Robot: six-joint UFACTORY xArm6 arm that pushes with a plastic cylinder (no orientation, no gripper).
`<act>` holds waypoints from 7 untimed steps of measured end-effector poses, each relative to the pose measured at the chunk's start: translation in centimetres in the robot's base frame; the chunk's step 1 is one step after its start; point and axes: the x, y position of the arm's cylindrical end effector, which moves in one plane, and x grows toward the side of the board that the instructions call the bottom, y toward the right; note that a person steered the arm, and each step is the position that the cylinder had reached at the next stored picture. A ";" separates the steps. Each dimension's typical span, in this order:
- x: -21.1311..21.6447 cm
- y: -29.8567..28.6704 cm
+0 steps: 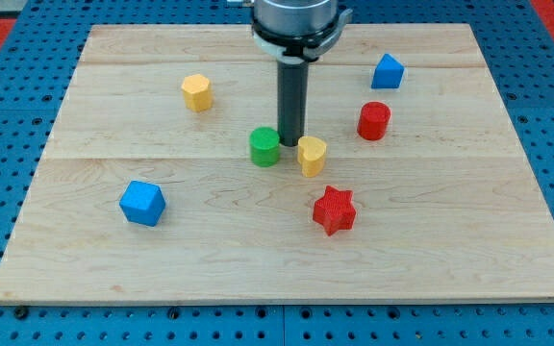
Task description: Move the green circle slightly down
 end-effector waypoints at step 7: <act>-2.2 1.1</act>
